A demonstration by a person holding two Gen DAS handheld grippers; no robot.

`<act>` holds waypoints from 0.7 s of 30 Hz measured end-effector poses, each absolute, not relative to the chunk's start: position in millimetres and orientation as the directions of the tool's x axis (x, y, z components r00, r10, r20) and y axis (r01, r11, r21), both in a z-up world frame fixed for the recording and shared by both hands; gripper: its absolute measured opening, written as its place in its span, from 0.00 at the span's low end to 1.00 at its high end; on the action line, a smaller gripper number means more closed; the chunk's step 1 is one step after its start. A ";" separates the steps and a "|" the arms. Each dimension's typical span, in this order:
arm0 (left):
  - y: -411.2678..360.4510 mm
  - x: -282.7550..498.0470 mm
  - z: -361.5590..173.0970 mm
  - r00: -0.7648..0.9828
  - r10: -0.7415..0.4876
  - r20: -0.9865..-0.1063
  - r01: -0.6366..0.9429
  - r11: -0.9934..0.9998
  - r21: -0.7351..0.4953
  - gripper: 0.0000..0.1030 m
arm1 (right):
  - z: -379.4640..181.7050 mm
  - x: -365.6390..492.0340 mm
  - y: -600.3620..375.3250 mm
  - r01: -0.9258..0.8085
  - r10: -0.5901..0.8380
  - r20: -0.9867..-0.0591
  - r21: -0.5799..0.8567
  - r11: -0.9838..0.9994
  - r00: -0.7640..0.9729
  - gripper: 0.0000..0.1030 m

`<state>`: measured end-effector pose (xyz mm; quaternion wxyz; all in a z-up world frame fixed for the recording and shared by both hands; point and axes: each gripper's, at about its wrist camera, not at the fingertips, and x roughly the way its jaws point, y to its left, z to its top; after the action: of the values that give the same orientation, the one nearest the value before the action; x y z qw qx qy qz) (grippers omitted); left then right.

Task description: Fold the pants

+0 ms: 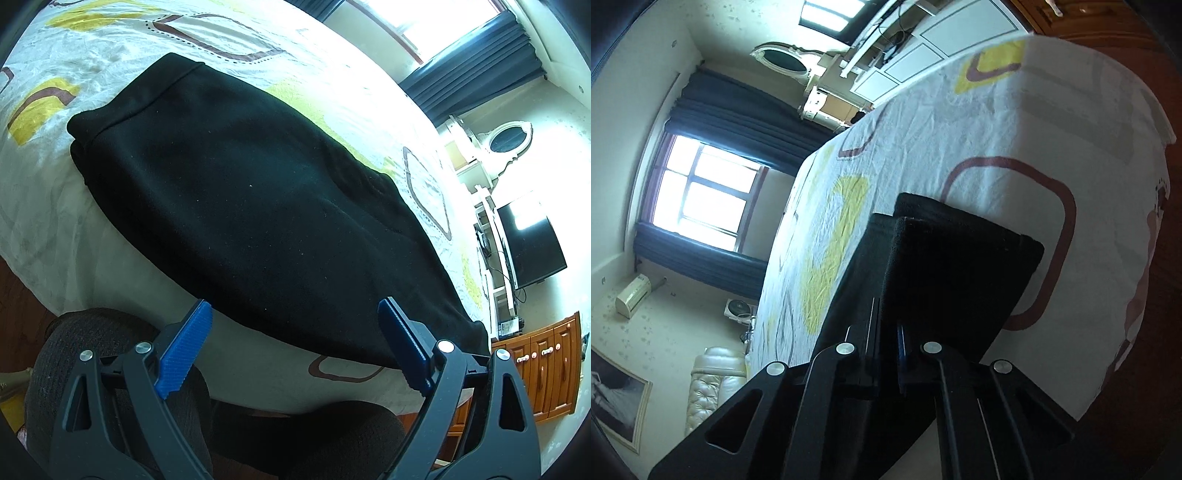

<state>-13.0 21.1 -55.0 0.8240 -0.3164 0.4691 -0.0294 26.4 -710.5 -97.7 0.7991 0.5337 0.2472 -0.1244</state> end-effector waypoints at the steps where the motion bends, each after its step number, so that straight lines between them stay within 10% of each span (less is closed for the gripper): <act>1: 20.1 -12.4 -53.7 0.561 -0.343 -0.753 -0.243 0.801 -0.547 0.88 | -91.4 22.7 -710.1 0.462 0.044 -0.525 0.783 0.416 0.850 0.06; 16: 13.3 -0.7 -50.6 0.562 -0.349 -0.750 -0.191 0.828 -0.528 0.88 | -132.5 -5.8 -735.0 0.563 -0.019 -0.599 0.742 0.364 0.801 0.06; 21: 17.8 1.4 -48.8 0.572 -0.356 -0.739 -0.178 0.826 -0.535 0.88 | -108.4 -21.8 -755.0 0.622 -0.156 -0.617 0.678 0.391 0.771 0.29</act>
<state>1.4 17.8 -48.8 0.8376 -0.2904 0.4596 -0.0531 -21.8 -755.0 -108.4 0.8002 0.4953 0.2351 -0.2432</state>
